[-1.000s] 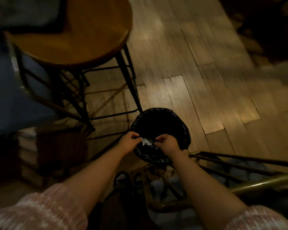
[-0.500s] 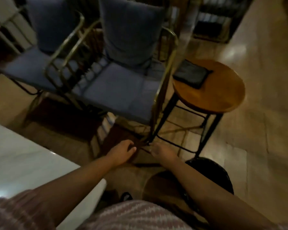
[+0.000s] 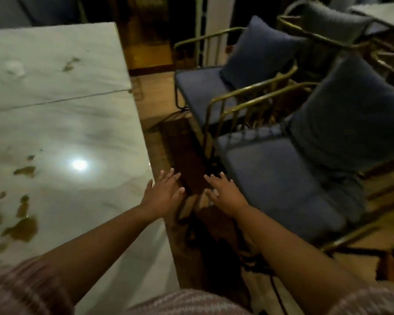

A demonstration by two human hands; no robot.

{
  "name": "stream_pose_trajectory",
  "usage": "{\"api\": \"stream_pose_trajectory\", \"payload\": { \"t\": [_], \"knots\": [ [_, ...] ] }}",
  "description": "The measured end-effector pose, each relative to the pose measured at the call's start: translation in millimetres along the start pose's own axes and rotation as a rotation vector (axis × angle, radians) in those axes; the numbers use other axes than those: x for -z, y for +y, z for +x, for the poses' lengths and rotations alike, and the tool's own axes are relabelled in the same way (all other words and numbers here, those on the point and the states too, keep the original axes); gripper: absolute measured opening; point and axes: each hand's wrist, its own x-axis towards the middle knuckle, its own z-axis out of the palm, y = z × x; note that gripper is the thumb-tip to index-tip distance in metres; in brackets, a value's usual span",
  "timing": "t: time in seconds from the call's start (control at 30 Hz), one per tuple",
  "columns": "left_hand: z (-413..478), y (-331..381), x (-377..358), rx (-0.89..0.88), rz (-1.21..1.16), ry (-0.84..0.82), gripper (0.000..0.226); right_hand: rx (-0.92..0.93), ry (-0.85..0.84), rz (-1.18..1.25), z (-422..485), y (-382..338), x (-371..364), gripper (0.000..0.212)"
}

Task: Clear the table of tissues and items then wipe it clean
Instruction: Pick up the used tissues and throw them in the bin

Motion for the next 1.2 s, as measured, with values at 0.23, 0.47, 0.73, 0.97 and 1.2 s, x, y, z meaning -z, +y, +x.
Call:
{"api": "stream_pose_trajectory", "payload": {
  "t": [0.23,0.47,0.73,0.97,1.2],
  "knots": [
    [65.4,7.5,21.5,0.36,-0.183,0.203,0.057,0.289,-0.151,-0.147,115.7,17.6,70.4,0.055],
    [91.3,19.5,27.6,0.494,-0.265,0.24,0.059,0.412,-0.206,-0.075,201.9,25.9,130.0,0.057],
    [161.8,-42.9,86.3,0.625,-0.26,0.305,0.06,0.547,-0.215,-0.057,314.3,-16.4,149.6,0.057],
    [253.6,-126.1,146.4,0.643,-0.22,0.291,0.061,0.653,-0.203,-0.13,442.1,-83.2,184.3,0.056],
    [329.5,-180.0,209.2,0.669,-0.313,0.337,0.06,0.673,-0.242,-0.129,552.4,-134.5,213.4,0.055]
  ]
}}
